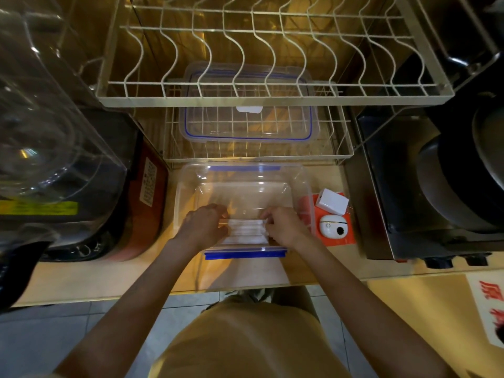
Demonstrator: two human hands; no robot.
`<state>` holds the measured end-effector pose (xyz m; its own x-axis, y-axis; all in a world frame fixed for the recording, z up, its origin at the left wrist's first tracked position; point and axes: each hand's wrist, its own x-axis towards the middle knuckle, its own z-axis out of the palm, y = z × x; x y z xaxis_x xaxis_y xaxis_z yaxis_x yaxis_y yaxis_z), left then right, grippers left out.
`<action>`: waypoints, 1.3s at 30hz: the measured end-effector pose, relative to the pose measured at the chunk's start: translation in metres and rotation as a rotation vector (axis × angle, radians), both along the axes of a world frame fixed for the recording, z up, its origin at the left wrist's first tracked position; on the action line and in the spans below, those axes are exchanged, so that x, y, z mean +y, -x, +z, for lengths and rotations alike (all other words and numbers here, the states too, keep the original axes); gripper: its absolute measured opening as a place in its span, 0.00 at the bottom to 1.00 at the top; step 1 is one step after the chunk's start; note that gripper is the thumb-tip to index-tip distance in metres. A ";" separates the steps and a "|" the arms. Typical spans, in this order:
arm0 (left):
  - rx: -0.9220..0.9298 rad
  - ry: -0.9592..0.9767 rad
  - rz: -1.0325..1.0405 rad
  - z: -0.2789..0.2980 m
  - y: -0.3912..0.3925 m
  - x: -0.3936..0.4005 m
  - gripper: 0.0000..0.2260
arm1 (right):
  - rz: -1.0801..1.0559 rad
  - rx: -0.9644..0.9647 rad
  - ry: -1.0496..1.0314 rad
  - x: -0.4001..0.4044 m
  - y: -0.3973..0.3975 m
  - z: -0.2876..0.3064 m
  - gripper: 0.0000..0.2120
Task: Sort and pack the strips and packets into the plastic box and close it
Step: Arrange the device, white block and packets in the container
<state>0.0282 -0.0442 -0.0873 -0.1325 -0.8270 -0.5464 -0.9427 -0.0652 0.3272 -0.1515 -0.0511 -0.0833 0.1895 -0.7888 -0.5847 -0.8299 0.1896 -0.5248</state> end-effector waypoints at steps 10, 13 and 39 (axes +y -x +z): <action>0.084 -0.007 -0.135 0.026 0.030 -0.025 0.14 | -0.342 -0.296 0.166 0.012 0.028 0.033 0.09; 0.170 0.033 -0.198 0.041 0.059 -0.037 0.12 | -0.668 -0.384 0.347 0.029 0.047 0.046 0.07; -0.010 0.193 -0.287 0.035 0.214 -0.049 0.20 | -0.967 -0.099 0.312 0.062 0.076 -0.008 0.30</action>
<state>-0.1859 -0.0929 -0.0521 -0.3706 -0.8447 -0.3863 -0.9167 0.2656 0.2987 -0.2276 0.0105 -0.0912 -0.5732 -0.7440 -0.3433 -0.3441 0.5988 -0.7232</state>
